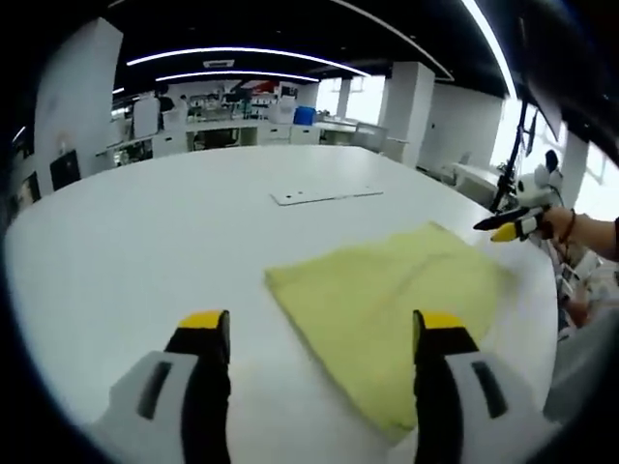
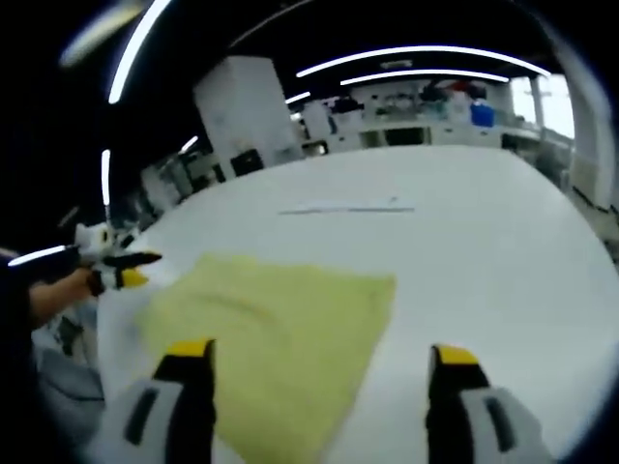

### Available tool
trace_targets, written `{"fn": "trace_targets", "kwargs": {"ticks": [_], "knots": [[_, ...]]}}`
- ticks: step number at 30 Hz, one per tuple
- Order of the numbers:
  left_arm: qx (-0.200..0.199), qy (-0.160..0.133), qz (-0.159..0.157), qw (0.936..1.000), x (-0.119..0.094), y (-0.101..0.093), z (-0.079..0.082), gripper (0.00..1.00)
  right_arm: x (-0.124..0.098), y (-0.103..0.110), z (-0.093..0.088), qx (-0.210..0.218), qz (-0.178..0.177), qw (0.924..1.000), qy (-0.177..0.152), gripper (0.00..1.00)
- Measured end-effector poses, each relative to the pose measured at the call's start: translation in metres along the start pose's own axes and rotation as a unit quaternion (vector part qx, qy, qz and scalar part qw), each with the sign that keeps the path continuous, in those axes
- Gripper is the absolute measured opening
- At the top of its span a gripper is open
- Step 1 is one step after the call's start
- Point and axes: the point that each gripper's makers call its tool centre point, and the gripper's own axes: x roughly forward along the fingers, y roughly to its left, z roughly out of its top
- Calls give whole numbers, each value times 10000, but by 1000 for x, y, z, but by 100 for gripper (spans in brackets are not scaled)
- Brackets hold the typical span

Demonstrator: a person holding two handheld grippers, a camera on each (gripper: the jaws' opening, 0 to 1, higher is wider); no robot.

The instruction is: Fold the garment on the visible template until the final outline fits inside the template.

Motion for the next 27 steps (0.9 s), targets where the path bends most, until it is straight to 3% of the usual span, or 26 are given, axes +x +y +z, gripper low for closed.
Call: {"fn": "trace_targets", "kwargs": {"ticks": [10, 16, 23, 27], "knots": [[36, 136, -149, 9998, -23, -29, -31, 72, -27, 32, -38, -208, 365, 9988, 264, 94], [14, 179, -176, 9997, -33, -40, -46, 62, -35, 40, -56, -265, 448, 9980, 363, 91], [38, 244, -207, 9995, -38, -45, -53, 50, -39, 42, -67, -248, 411, 9984, 288, 82], [136, 414, -172, 9989, -39, -46, -66, 42, -40, 42, -72, -329, 392, 9984, 249, 74]]}}
